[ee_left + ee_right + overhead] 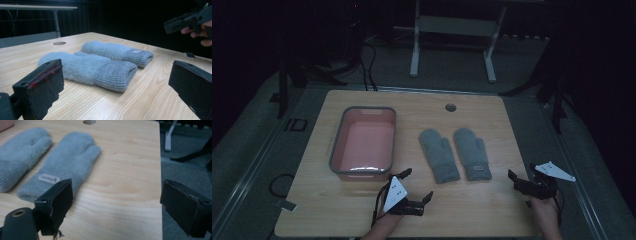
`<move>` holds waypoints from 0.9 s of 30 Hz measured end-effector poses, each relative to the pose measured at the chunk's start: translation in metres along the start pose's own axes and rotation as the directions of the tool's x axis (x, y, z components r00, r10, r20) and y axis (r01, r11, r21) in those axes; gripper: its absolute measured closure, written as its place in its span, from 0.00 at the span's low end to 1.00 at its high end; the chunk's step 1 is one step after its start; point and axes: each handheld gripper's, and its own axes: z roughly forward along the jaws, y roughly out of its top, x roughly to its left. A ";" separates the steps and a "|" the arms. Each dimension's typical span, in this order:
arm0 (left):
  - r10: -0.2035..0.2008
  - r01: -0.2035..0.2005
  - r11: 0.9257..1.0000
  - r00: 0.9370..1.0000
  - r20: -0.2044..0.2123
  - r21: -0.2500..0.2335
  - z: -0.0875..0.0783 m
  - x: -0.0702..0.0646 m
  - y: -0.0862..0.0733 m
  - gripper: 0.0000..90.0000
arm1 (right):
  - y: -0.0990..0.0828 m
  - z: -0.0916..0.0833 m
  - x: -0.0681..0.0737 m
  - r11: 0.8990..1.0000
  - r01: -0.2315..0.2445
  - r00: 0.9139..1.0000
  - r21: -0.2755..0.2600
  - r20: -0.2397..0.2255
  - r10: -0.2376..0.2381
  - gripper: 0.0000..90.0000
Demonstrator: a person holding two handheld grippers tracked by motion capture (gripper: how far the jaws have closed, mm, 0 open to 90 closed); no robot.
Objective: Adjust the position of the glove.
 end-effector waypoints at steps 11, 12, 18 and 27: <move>-0.010 0.010 1.000 1.000 0.009 -0.001 -0.001 0.001 0.000 0.00 | 0.047 -0.002 0.026 0.983 0.167 0.972 -0.078 -0.154 -0.177 0.16; -0.012 0.012 1.000 1.000 0.010 -0.002 0.000 0.002 0.000 0.00 | 0.051 0.000 0.029 0.982 0.166 0.969 -0.089 -0.170 -0.180 0.18; -0.012 0.012 1.000 1.000 0.014 -0.002 0.000 0.001 0.000 0.00 | 0.071 0.017 0.057 0.972 0.228 0.946 -0.063 -0.223 -0.236 0.19; -0.014 0.014 1.000 1.000 0.015 -0.002 0.000 0.002 0.000 0.00 | 0.091 0.055 0.092 0.969 0.245 0.902 -0.028 -0.360 -0.238 0.15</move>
